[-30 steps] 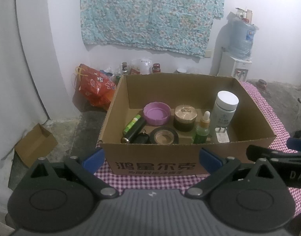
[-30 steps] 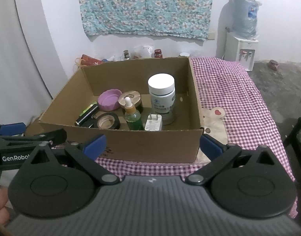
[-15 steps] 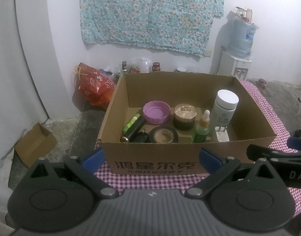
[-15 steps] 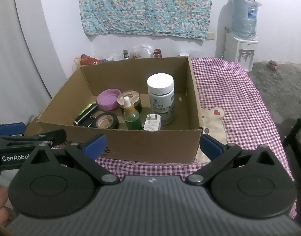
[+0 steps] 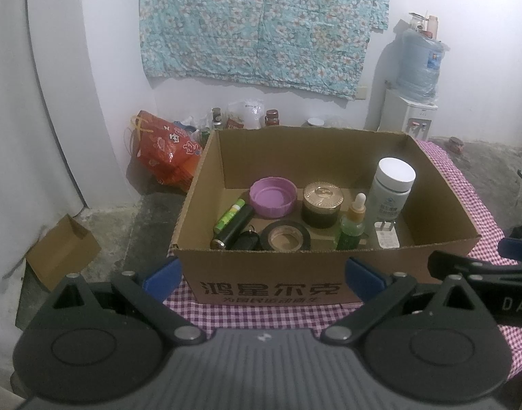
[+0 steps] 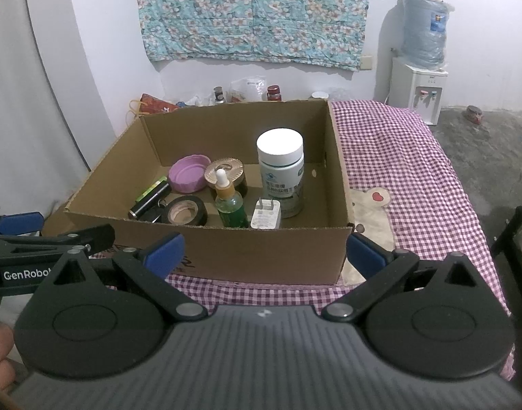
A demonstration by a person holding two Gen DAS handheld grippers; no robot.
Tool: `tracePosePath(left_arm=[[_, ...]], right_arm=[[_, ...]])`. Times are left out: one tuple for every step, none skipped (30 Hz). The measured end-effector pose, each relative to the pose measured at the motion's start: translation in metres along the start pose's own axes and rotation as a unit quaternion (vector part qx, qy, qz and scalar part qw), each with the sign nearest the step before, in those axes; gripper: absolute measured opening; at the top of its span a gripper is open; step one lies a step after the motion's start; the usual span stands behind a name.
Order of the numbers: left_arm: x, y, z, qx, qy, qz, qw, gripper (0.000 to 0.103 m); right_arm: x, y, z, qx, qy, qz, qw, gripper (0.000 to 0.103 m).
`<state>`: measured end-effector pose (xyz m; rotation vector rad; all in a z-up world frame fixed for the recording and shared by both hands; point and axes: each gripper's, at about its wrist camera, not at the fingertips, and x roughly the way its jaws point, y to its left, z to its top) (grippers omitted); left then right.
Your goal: Organize rigid objects
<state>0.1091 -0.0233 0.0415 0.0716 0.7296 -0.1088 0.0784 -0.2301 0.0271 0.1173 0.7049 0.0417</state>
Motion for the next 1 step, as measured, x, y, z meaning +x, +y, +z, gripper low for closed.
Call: tracePosePath(left_arm=[[0.0, -0.0001, 0.0, 0.0, 0.0, 0.0, 1.0, 0.102]], right_arm=[[0.0, -0.0001, 0.0002, -0.001, 0.0, 0.0, 1.0, 0.101]])
